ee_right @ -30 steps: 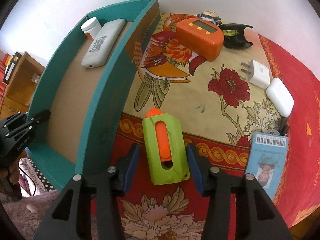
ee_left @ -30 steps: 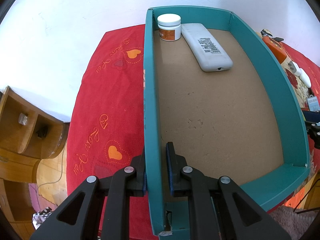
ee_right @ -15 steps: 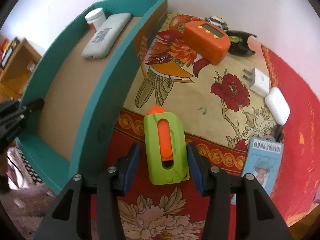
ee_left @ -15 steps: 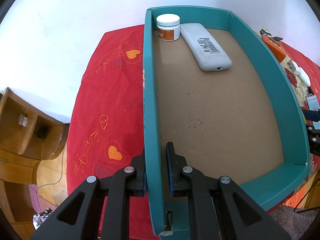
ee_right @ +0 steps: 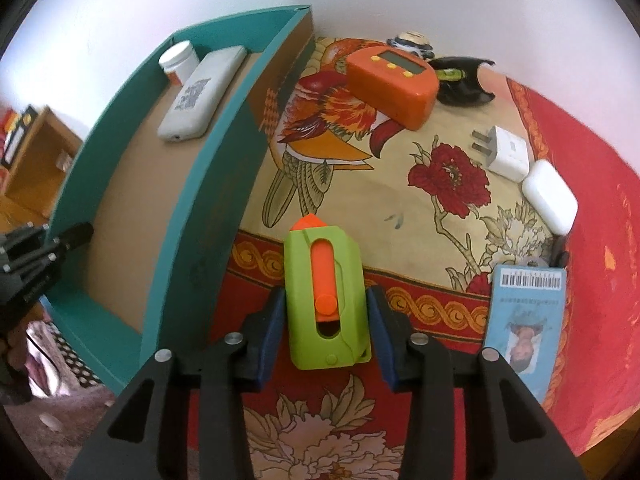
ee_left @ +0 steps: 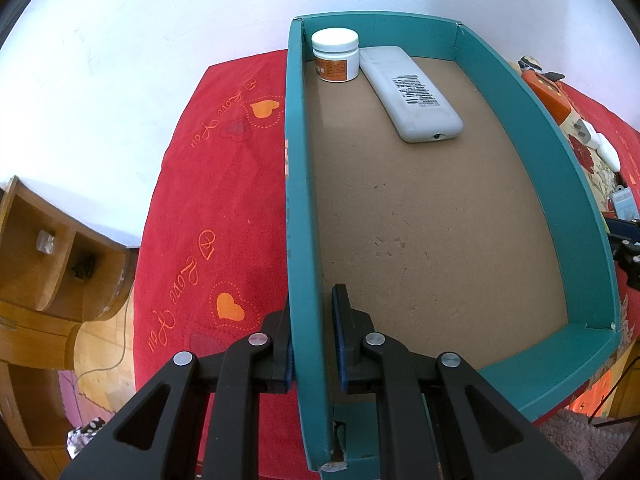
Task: Organize objects
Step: 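Grasp the green-and-orange toy with the right gripper, then carry the green toy into the teal box and release it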
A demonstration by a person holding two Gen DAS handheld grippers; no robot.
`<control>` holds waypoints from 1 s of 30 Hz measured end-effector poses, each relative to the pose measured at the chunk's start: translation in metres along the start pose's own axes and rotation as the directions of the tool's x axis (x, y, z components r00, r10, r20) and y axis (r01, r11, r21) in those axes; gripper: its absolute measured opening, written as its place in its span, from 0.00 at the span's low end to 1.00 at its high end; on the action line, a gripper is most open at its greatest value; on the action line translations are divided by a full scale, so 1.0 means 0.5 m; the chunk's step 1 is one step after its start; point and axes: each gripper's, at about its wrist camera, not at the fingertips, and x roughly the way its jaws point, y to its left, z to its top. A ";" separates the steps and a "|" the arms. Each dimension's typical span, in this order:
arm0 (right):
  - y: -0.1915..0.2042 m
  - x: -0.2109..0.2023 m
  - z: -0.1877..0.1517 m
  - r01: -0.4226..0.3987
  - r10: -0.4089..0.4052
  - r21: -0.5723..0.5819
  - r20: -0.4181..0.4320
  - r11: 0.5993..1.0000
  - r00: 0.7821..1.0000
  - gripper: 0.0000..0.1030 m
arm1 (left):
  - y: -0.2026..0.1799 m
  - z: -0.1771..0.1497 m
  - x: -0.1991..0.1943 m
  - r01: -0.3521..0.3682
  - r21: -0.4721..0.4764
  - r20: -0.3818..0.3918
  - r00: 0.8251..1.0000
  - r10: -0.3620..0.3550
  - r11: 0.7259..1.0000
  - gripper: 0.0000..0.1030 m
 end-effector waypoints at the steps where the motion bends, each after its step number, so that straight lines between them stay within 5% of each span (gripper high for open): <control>1: -0.006 -0.001 0.001 -0.013 0.014 0.017 -0.001 1.000 1.000 0.39 | 0.000 0.000 0.001 0.001 0.000 0.000 1.000 -0.001 1.000 0.14; 14: 0.008 -0.032 0.034 -0.114 0.109 0.131 0.047 0.985 0.993 0.38 | -0.003 -0.005 -0.003 0.003 0.005 0.003 1.000 -0.003 1.000 0.14; 30: 0.044 0.014 0.019 -0.022 0.022 0.022 -0.033 1.000 0.999 0.38 | -0.006 -0.006 -0.003 0.001 0.010 0.004 1.000 -0.002 1.000 0.14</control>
